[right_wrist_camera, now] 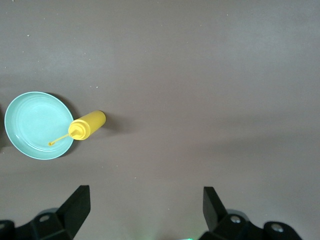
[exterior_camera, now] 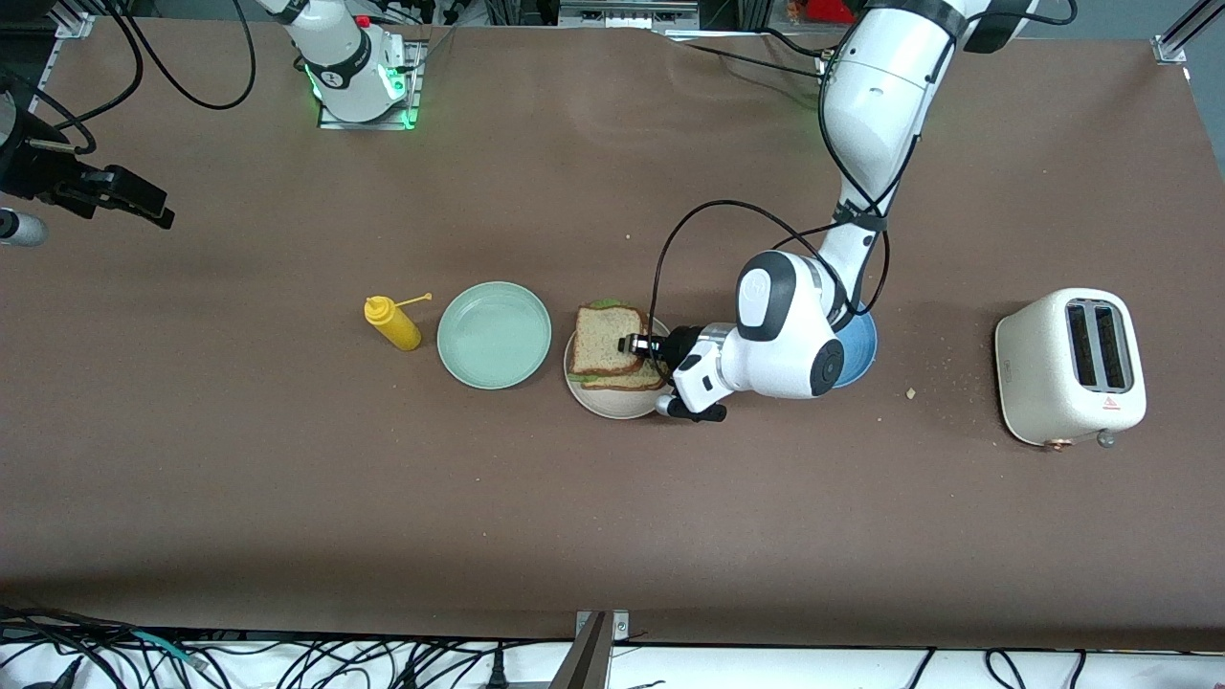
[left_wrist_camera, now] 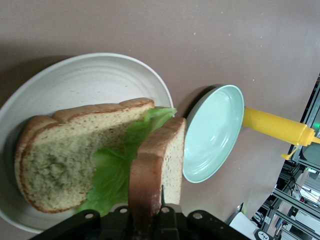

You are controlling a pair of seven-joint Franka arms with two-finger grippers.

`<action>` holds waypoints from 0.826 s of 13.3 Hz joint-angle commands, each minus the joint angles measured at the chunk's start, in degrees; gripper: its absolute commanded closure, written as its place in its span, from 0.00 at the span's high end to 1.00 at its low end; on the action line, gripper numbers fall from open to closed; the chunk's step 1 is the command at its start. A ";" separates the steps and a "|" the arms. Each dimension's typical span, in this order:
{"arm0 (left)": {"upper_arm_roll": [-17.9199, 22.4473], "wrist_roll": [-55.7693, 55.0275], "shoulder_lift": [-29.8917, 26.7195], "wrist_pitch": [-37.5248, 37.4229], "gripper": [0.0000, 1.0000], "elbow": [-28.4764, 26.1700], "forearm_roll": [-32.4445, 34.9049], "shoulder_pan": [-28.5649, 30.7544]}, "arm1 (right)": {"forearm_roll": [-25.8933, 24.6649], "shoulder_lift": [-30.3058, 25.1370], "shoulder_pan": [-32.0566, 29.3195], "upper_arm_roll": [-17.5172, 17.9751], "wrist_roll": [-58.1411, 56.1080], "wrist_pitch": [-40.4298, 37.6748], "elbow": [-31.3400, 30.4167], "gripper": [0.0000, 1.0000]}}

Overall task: Make sandwich in beige plate with both arms
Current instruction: 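Open the left gripper and lift it off the sandwich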

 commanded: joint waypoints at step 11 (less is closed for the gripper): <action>2.31 -0.34 1.27 0.24 0.77 0.13 0.68 1.22 | 0.38 0.73 0.02 -0.13 -0.86 -2.46 2.55 1.00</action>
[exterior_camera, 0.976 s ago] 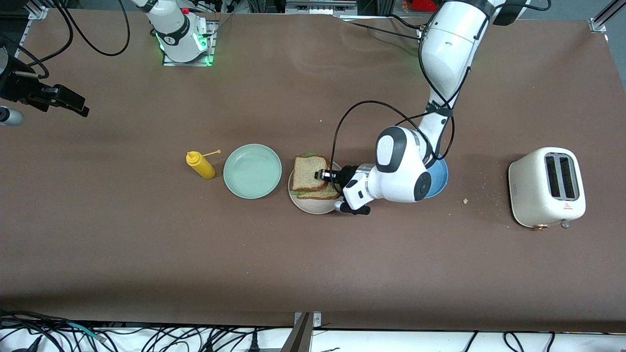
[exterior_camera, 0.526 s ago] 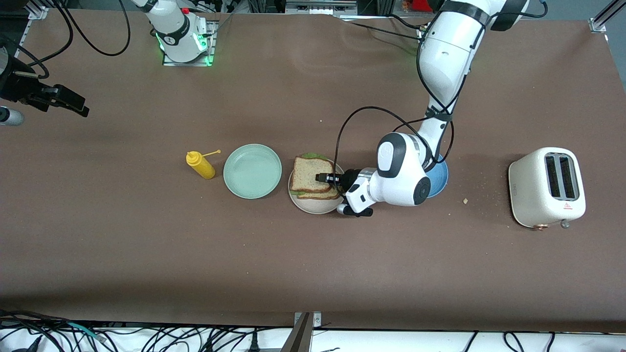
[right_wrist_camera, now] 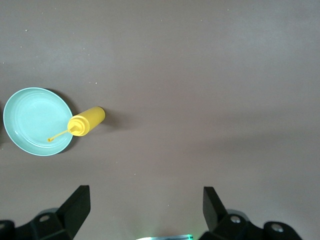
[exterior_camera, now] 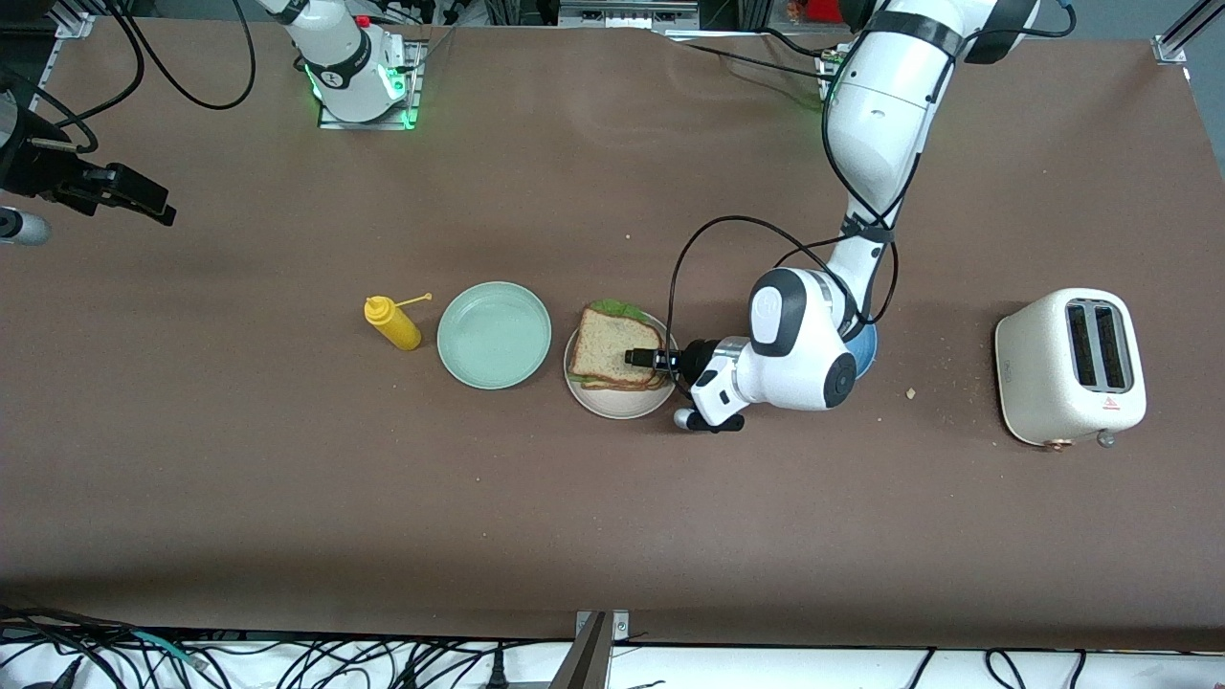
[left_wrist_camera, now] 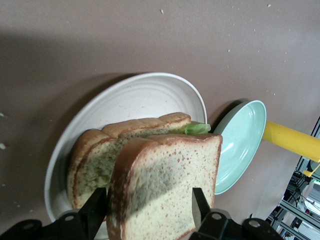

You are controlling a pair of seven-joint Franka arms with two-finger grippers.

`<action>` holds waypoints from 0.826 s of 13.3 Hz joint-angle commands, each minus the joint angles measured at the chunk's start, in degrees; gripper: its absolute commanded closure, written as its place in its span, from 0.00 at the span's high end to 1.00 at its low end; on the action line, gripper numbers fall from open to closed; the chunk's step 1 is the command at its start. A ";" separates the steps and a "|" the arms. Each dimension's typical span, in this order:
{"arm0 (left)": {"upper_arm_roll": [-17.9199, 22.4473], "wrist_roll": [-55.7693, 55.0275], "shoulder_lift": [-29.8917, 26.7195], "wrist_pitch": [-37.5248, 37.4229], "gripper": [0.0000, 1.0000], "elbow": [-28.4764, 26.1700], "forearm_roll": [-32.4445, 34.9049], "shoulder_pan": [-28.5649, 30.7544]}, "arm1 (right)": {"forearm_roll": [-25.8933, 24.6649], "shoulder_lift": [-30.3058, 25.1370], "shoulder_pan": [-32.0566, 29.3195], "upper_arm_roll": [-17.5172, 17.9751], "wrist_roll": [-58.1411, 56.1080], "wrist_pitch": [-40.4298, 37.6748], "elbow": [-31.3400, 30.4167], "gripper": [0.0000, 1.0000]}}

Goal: Make sandwich in beige plate with both arms

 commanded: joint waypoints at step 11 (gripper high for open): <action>11.42 -10.29 -9.13 -9.05 0.99 0.95 25.17 3.16 | 0.38 2.48 0.11 0.39 -0.67 -0.97 4.07 1.00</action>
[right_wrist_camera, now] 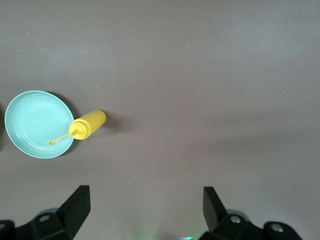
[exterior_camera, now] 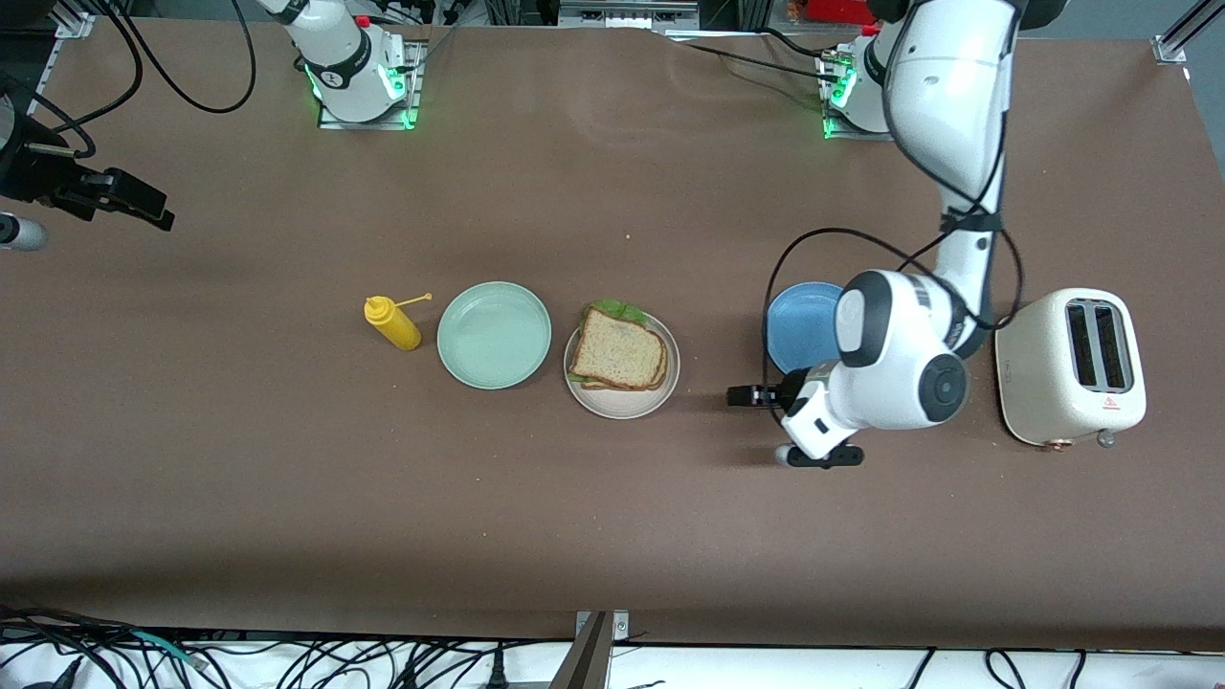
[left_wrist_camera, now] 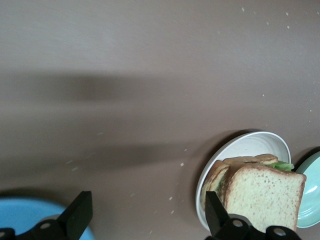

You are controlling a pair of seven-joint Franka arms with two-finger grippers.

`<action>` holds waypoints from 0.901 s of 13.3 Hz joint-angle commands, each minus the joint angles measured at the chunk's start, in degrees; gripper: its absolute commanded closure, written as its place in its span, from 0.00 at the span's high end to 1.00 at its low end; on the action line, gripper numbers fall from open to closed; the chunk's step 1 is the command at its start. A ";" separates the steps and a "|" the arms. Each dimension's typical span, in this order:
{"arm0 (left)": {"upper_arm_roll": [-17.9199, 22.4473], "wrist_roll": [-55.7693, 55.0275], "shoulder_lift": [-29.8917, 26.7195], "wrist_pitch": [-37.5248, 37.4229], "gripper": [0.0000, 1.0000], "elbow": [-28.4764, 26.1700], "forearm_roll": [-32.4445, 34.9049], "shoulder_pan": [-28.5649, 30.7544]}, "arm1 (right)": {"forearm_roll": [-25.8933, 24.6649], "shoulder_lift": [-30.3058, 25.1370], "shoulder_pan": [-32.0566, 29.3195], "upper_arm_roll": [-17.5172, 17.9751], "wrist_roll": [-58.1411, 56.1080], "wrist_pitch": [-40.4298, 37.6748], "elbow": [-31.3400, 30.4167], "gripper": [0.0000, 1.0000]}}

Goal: Make sandwich in beige plate with both arms

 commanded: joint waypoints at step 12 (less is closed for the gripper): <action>-0.06 6.70 -15.20 -18.03 0.99 0.17 31.89 14.60 | 0.47 1.05 0.07 0.10 -0.76 -1.37 2.41 1.00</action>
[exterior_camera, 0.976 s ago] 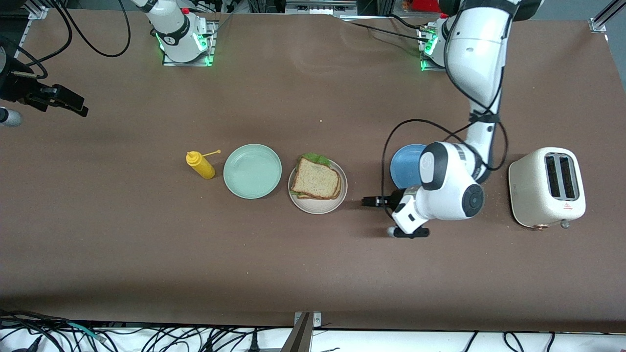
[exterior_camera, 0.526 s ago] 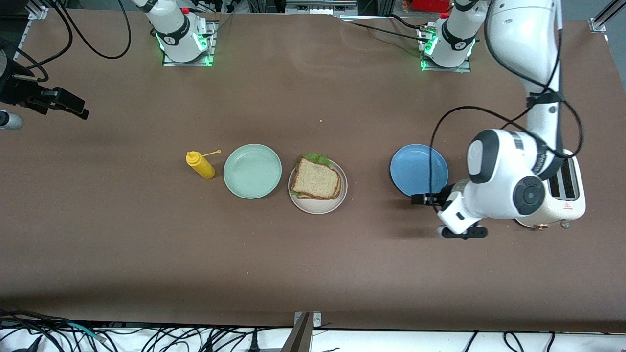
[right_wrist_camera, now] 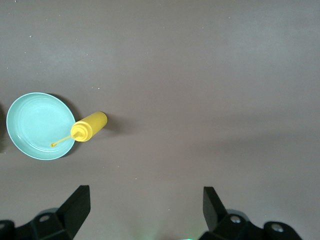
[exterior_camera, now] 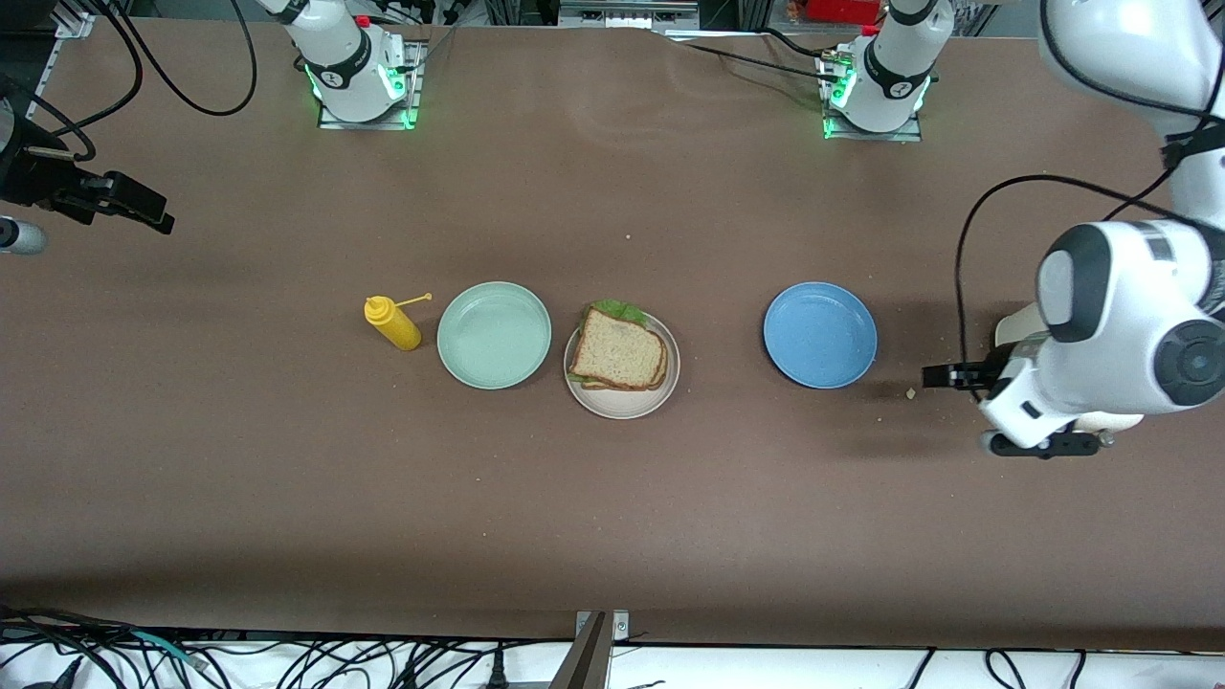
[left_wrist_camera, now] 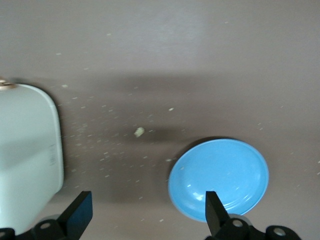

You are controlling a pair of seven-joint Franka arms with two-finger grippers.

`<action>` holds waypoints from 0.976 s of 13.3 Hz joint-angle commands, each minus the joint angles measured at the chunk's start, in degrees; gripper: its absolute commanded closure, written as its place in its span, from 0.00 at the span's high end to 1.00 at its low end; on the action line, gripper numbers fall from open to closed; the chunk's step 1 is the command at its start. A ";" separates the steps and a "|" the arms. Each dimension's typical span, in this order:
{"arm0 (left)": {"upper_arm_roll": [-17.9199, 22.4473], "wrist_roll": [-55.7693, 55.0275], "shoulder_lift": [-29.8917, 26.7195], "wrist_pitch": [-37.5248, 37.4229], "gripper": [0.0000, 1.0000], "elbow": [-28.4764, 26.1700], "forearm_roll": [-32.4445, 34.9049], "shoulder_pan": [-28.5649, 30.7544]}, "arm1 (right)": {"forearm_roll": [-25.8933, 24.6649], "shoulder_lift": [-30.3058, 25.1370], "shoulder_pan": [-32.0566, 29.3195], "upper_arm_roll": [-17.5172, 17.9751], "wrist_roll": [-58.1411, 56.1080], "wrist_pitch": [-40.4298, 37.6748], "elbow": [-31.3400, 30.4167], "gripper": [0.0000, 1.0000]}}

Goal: Make sandwich in beige plate with both arms

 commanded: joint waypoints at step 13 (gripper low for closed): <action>-5.35 3.14 -16.35 -6.75 0.99 -0.83 8.32 9.44 | 0.73 -0.02 -0.02 -0.12 -1.02 -3.15 1.64 1.00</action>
